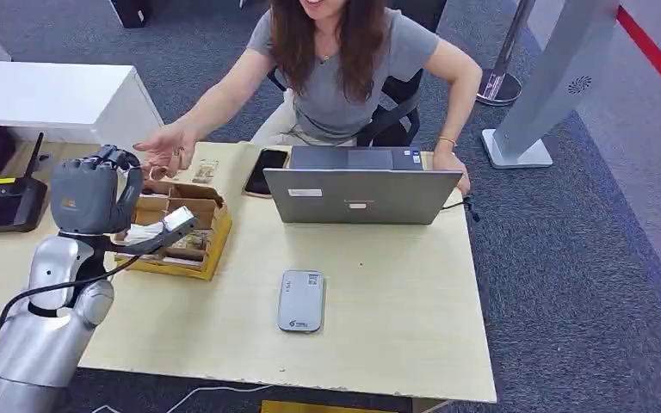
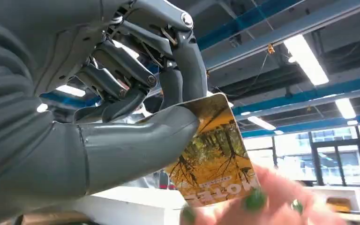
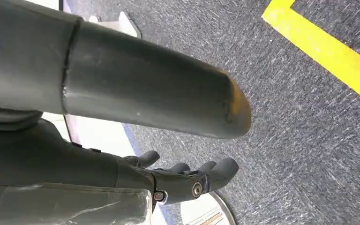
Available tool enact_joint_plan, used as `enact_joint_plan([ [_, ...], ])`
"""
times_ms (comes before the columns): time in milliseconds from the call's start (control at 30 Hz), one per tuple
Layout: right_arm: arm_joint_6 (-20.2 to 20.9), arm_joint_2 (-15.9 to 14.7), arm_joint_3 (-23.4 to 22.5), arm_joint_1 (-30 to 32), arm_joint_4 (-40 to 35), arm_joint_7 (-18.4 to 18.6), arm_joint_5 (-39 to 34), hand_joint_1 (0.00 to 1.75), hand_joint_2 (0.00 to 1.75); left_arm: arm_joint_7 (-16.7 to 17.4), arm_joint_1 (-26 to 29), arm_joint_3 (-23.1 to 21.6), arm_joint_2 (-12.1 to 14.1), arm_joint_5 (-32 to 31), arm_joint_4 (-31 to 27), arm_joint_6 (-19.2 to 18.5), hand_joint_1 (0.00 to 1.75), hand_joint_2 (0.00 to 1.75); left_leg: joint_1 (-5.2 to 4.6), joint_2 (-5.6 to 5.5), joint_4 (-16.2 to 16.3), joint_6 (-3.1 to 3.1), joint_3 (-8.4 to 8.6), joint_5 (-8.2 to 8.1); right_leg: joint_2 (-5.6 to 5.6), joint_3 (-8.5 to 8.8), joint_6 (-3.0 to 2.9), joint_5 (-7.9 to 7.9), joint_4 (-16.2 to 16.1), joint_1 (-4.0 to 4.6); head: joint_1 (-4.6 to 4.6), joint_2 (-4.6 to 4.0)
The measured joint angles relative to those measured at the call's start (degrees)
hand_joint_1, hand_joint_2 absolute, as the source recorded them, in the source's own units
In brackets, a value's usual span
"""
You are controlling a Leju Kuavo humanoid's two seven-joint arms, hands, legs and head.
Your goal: Pass the card to the sensor for recognition and then transmit it.
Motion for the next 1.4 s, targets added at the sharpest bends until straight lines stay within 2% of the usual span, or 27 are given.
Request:
enact_joint_plan([
  [200, 0.0, 0.0, 0.0, 0.0, 0.0, 0.0, 0.0, 0.0, 0.0, 0.2, -0.5, 0.5, 0.0, -0.3, 1.9, 0.2, 1.75, 1.75, -0.01, 0.0, 0.0, 0.0, 0.0, -0.01, 0.0, 0.0, 0.0, 0.0, 0.0, 0.0, 0.02, 0.0],
  [333, 0.1, 0.0, 0.0, -0.1, 0.0, 0.3, 0.0, 0.0, 0.0, 3.3, -1.5, 0.7, 0.4, -6.5, 4.0, 1.4, 1.75, 1.75, 0.0, 0.0, 0.0, 0.0, 0.0, 0.0, 0.0, 0.0, 0.0, 0.0, 0.0, 0.0, 0.02, 0.0],
  [400, 0.1, 0.0, 0.0, -0.1, 0.0, 0.4, 0.0, 0.0, 0.0, 3.6, -2.1, 0.9, 0.5, -8.3, 5.9, 2.6, 1.75, 1.75, 0.0, 0.0, 0.0, 0.0, 0.0, 0.0, 0.0, 0.0, 0.0, 0.0, 0.0, 0.0, 0.02, 0.0],
  [433, 0.1, 0.0, 0.0, -0.1, 0.0, 0.5, -0.1, 0.0, 0.0, 3.6, -2.4, 0.9, 0.6, -8.5, 6.8, 3.1, 1.47, 1.75, 0.0, 0.0, 0.0, 0.0, 0.01, 0.0, 0.0, 0.0, 0.0, 0.0, 0.0, 0.0, 0.0, 0.0],
  [467, 0.1, 0.0, 0.0, -0.1, 0.0, 0.5, -0.1, 0.0, 0.0, 3.6, -2.6, 0.9, 0.6, -8.8, 7.5, 3.5, 1.41, 1.75, 0.0, 0.0, 0.0, 0.0, 0.01, 0.0, 0.0, 0.0, 0.0, 0.0, 0.0, 0.0, 0.0, 0.0],
  [500, 0.1, 0.0, 0.0, -0.1, 0.0, 0.5, -0.1, 0.0, 0.0, 3.6, -2.7, 0.9, 0.6, -9.1, 8.2, 3.7, 0.14, 1.75, 0.0, 0.0, 0.0, 0.0, 0.01, 0.0, 0.0, 0.0, 0.0, 0.0, 0.0, 0.0, 0.02, 0.0],
  [533, 0.1, 0.0, 0.0, 0.0, 0.0, 0.5, -0.1, 0.0, 0.0, 3.7, -2.8, 0.9, 0.6, -9.3, 8.6, 3.8, 0.0, 1.75, 0.0, 0.0, 0.0, 0.0, 0.01, 0.0, 0.0, -0.01, 0.0, 0.0, 0.0, 0.0, 0.02, 0.02],
  [567, 0.1, 0.0, 0.0, -0.1, 0.0, 0.5, -0.2, 0.0, 0.0, 3.7, -2.8, 0.9, 0.6, -9.5, 8.9, 4.0, 0.0, 1.75, 0.0, 0.0, 0.0, 0.0, 0.0, 0.0, 0.0, -0.01, 0.0, 0.0, 0.0, 0.0, 0.02, 0.0],
  [600, 0.1, 0.0, 0.0, -0.1, 0.0, 0.5, -0.2, 0.0, 0.0, 3.7, -2.9, 0.9, 0.6, -9.9, 9.2, 4.3, 0.0, 0.0, 0.0, 0.0, 0.0, 0.0, 0.0, 0.0, 0.01, -0.01, 0.0, 0.0, 0.0, 0.0, 0.0, 0.0],
  [967, 0.2, 0.1, 0.0, -0.1, 0.0, 0.5, -0.2, 0.0, 0.0, 5.4, -3.1, 0.9, 0.5, -12.7, 10.6, 6.6, 0.0, 0.0, 0.0, 0.0, 0.0, 0.0, 0.0, 0.0, 0.0, -0.01, 0.0, 0.0, 0.0, 0.0, 0.02, 0.0],
  [1400, 0.2, 0.1, 0.0, 0.0, 0.0, 0.5, -0.3, 0.0, 0.0, 5.3, -3.1, 1.1, 0.3, -13.3, 10.6, 6.8, 0.0, 0.0, 0.0, 0.0, 0.0, 0.0, 0.0, 0.0, 0.0, -0.01, 0.0, 0.0, 0.0, 0.0, 0.0, 0.0],
])
